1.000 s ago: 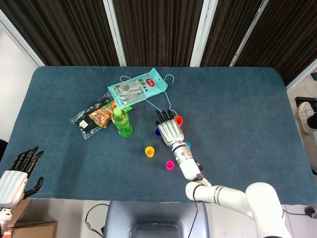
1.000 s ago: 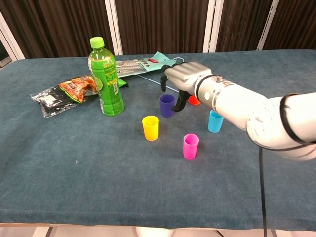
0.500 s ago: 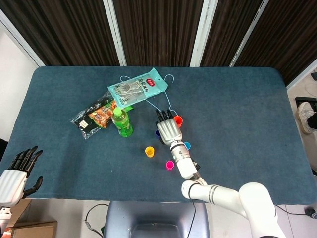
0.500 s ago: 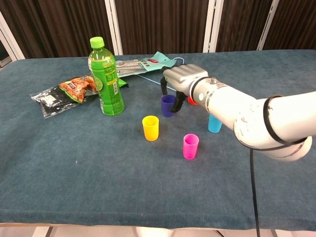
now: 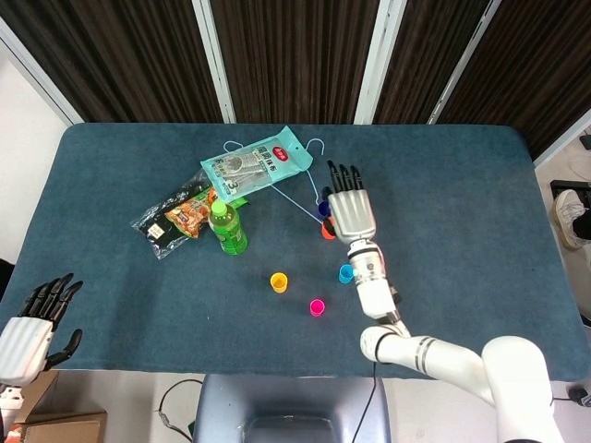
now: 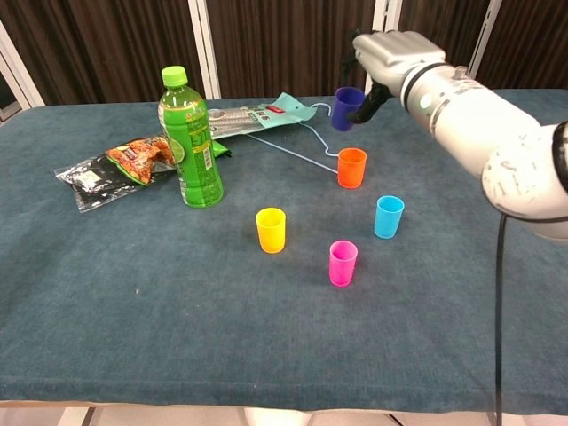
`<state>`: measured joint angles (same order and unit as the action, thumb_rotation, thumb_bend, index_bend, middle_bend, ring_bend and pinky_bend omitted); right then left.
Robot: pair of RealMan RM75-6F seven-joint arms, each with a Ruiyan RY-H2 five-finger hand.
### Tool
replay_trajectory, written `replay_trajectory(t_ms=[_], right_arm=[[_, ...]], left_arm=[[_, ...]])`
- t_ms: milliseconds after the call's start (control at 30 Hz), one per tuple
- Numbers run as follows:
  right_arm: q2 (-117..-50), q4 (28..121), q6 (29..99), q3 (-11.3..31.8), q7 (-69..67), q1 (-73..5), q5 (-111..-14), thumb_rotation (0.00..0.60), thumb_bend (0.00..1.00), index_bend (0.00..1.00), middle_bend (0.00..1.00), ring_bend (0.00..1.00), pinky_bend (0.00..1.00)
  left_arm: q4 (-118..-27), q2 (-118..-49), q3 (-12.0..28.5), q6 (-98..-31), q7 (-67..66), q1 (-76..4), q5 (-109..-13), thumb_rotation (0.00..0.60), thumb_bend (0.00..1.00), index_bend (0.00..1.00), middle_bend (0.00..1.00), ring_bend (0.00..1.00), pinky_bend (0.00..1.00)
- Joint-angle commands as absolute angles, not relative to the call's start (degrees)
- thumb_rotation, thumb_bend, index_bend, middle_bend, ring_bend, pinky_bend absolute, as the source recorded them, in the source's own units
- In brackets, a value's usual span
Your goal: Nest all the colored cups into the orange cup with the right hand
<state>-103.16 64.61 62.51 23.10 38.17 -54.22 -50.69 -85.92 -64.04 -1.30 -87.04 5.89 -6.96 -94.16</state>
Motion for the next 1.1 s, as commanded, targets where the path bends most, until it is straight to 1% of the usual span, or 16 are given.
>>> replay_trajectory(t_ms=[33,233,467,567,633,733,867,1000,1100], right_arm=[[-101.8,64.5,60.9,23.7,38.2,-53.3,-48.2,0.6,0.46,0.69,0.01,0.0,0.0],[-102.8,61.7,58.1,22.2,37.8,-53.9,-47.8,0.6,0.46,0.69,0.01,0.0,0.0],[-104.8,59.2,57.4,21.2,37.2,-54.5,-48.3,0.6,0.46,0.68,0.01,0.0,0.0],[-105.4,58.8,57.4,21.0,37.5,-54.7,-48.2,0.6,0.46,0.67,0.01,0.0,0.0],[-105.6,58.8,57.1,20.9,38.1,-54.8,-47.7,0.6,0.46,0.63,0.01,0.0,0.0],[-105.8,59.1,56.6,20.6,39.6,-54.8,-46.5,0.6,0.46,0.53,0.01,0.0,0.0],[-105.3,60.7,56.2,20.4,41.0,-54.6,-45.1,0.6,0.46,0.37,0.0,0.0,0.0],[-103.1,65.6,56.9,19.7,40.3,-53.6,-46.3,0.6,0.46,0.2,0.0,0.0,0.0],[-99.9,73.1,57.7,18.5,38.0,-51.9,-49.1,0.6,0.46,0.18,0.0,0.0,0.0]], left_arm=[[-86.1,-64.2,-1.3,-86.6,5.5,-7.1,-94.1,0.6,0.43,0.0,0.0,0.0,0.1],[-86.3,-64.6,-1.1,-85.7,4.4,-7.5,-93.5,0.6,0.43,0.0,0.0,0.0,0.1],[-86.5,-64.4,-1.1,-85.1,4.5,-7.8,-93.2,0.6,0.43,0.0,0.0,0.0,0.1],[-86.5,-64.3,-1.1,-85.3,4.7,-7.7,-93.3,0.6,0.43,0.0,0.0,0.0,0.1],[-86.5,-64.2,-1.2,-85.5,4.8,-7.6,-93.4,0.6,0.43,0.0,0.0,0.0,0.1],[-86.5,-64.1,-1.3,-85.5,4.9,-7.6,-93.5,0.6,0.43,0.0,0.0,0.0,0.1],[-86.5,-64.1,-1.3,-85.6,5.0,-7.6,-93.6,0.6,0.43,0.0,0.0,0.0,0.1],[-86.4,-64.1,-1.3,-85.3,5.1,-7.7,-93.5,0.6,0.43,0.0,0.0,0.0,0.1],[-86.5,-64.1,-1.3,-85.3,5.0,-7.8,-93.6,0.6,0.43,0.0,0.0,0.0,0.1]])
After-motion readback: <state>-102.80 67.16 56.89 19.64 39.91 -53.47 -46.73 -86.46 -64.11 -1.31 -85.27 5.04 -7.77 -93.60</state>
